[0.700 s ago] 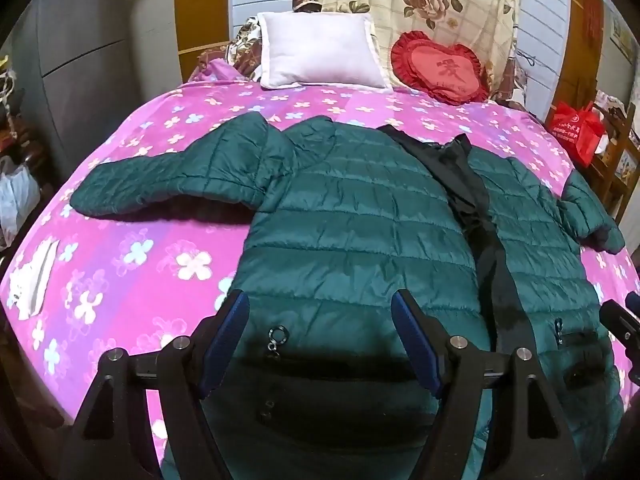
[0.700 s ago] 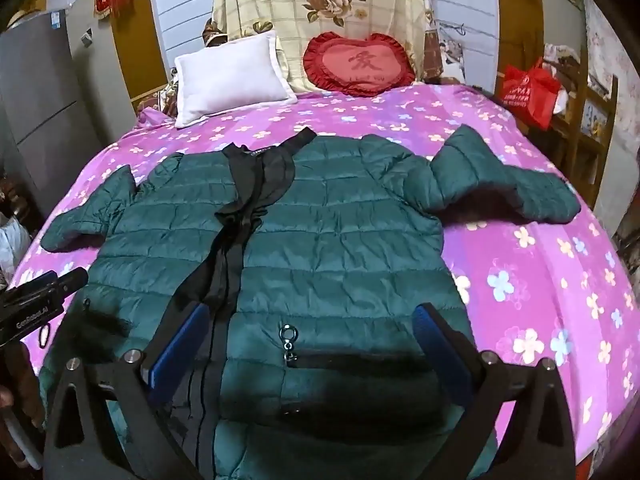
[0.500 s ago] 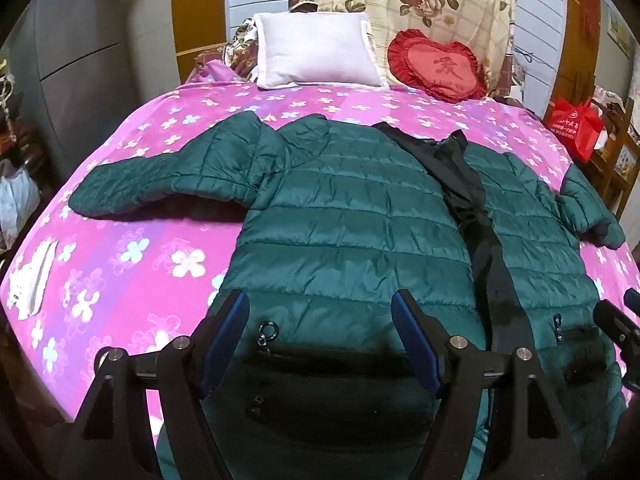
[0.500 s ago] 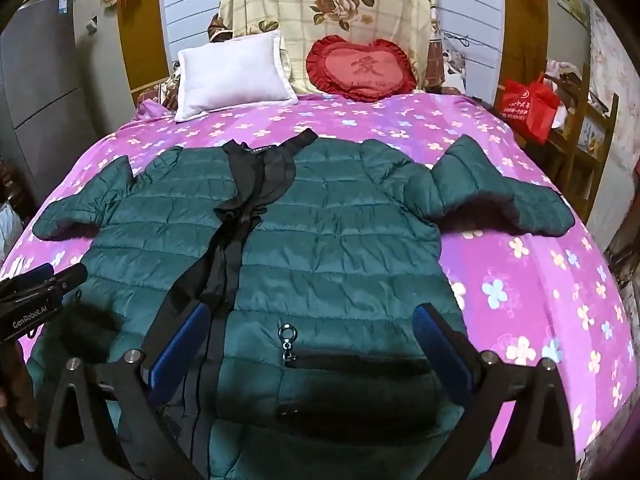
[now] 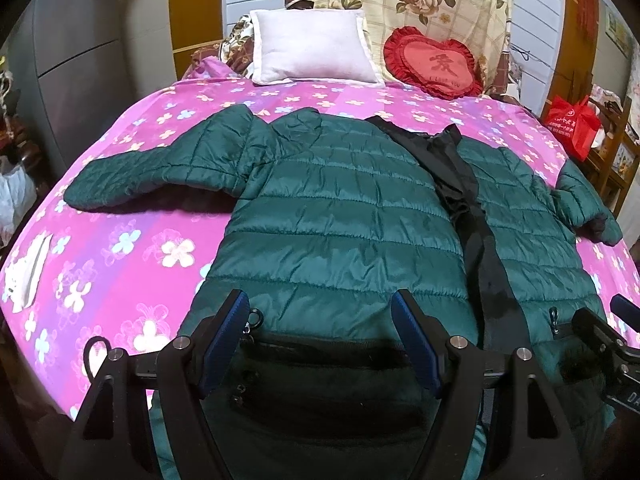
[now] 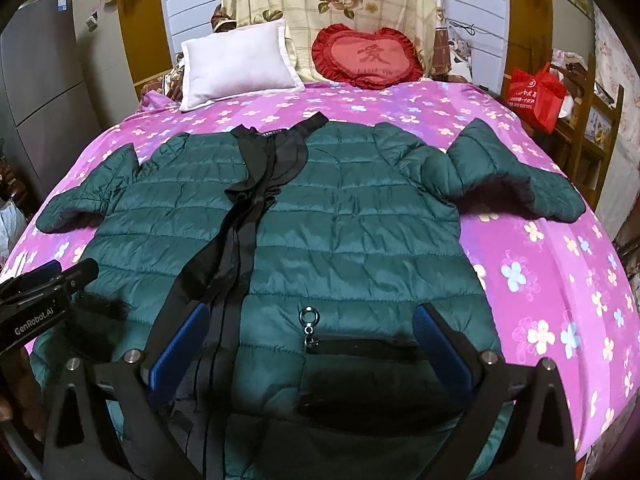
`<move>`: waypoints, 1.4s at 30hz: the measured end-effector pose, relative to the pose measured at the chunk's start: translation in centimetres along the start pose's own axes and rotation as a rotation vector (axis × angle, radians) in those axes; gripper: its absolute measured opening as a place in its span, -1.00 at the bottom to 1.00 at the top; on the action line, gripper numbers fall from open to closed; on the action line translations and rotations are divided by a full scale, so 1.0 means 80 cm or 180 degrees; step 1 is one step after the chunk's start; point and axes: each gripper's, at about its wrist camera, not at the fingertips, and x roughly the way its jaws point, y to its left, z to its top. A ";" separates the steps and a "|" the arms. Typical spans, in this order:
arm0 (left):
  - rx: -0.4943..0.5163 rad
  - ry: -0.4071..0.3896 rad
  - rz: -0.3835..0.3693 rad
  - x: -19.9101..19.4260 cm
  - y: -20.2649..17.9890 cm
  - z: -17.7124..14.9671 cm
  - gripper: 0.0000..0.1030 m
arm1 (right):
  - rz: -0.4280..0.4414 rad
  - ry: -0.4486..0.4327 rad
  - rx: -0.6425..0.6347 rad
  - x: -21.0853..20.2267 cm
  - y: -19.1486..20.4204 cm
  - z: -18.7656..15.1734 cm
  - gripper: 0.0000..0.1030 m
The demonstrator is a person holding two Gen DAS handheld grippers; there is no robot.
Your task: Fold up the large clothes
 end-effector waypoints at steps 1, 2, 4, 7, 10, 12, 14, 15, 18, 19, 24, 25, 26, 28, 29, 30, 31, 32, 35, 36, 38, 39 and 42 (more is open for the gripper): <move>-0.0003 -0.0002 -0.0001 0.000 0.000 -0.001 0.00 | -0.0002 0.0014 0.0016 0.000 0.000 0.000 1.00; -0.0008 -0.0006 -0.0002 0.000 0.000 -0.001 0.00 | -0.0009 0.0023 0.0022 0.000 0.000 0.000 0.99; -0.0003 -0.0018 0.0005 -0.001 -0.001 -0.002 0.00 | 0.0043 0.0083 0.0089 -0.001 -0.001 0.002 1.00; 0.0021 -0.0021 -0.0002 -0.001 -0.003 -0.003 0.00 | 0.0138 0.0086 0.0161 -0.001 -0.003 0.002 1.00; 0.0024 -0.0019 -0.0017 0.000 -0.003 -0.003 0.00 | 0.0117 0.0123 0.0162 0.000 -0.003 0.002 0.99; 0.0024 -0.0019 -0.0017 0.000 -0.003 -0.003 0.00 | 0.0000 0.0199 0.0077 0.003 -0.002 -0.001 0.99; 0.0029 -0.0020 -0.0016 0.000 -0.003 -0.003 0.00 | 0.0040 0.0140 0.0098 0.000 -0.001 0.000 0.99; 0.0029 -0.0021 -0.0016 -0.001 -0.004 -0.004 0.00 | 0.0046 0.0126 0.0102 -0.001 0.000 0.001 0.99; 0.0026 -0.0023 -0.0028 -0.001 -0.004 -0.003 0.00 | 0.0041 0.0172 0.0120 -0.004 0.003 0.004 0.99; 0.0029 -0.0026 -0.0030 -0.001 -0.005 -0.003 0.00 | 0.0035 0.0168 0.0120 -0.004 0.003 0.004 0.99; 0.0058 -0.0035 -0.0022 0.000 -0.009 -0.005 0.00 | 0.0032 0.0223 0.0153 -0.003 0.003 0.005 0.99; 0.0064 -0.0040 -0.0018 0.000 -0.010 -0.005 0.00 | 0.0034 0.0190 0.0156 -0.002 0.002 0.003 0.99; 0.0066 -0.0043 -0.0014 0.000 -0.010 -0.005 0.00 | 0.0033 0.0175 0.0163 -0.001 0.001 0.003 0.99; 0.0057 -0.0034 -0.0024 0.000 -0.009 -0.005 0.00 | 0.0045 0.0099 0.0172 0.001 -0.001 0.002 0.99; 0.0054 -0.0033 -0.0024 0.000 -0.010 -0.005 0.00 | 0.0039 0.0086 0.0175 0.002 -0.001 0.002 0.99; 0.0053 -0.0033 -0.0022 0.000 -0.010 -0.006 0.00 | 0.0032 0.0077 0.0183 0.003 -0.001 0.001 0.99; 0.0055 -0.0030 -0.0019 0.000 -0.010 -0.006 0.00 | 0.0032 0.0033 0.0186 0.004 -0.002 0.000 0.99; 0.0056 -0.0030 -0.0023 0.000 -0.010 -0.006 0.00 | 0.0032 0.0029 0.0200 0.006 -0.003 0.000 0.99; 0.0061 -0.0025 -0.0029 0.001 -0.009 -0.007 0.00 | 0.0002 0.0076 0.0229 0.011 -0.006 -0.001 0.99; 0.0065 -0.0022 -0.0031 0.002 -0.009 -0.007 0.00 | -0.0009 0.0103 0.0238 0.012 -0.007 -0.001 0.99; 0.0064 -0.0015 -0.0040 0.004 -0.010 -0.007 0.00 | -0.0048 0.0174 0.0242 0.016 -0.008 -0.002 0.99; 0.0060 -0.0009 -0.0050 0.005 -0.010 -0.007 0.00 | -0.0065 0.0202 0.0242 0.017 -0.008 -0.003 0.99; 0.0066 -0.0005 -0.0064 0.006 -0.011 -0.008 0.00 | -0.0103 0.0239 0.0233 0.019 -0.007 -0.003 0.99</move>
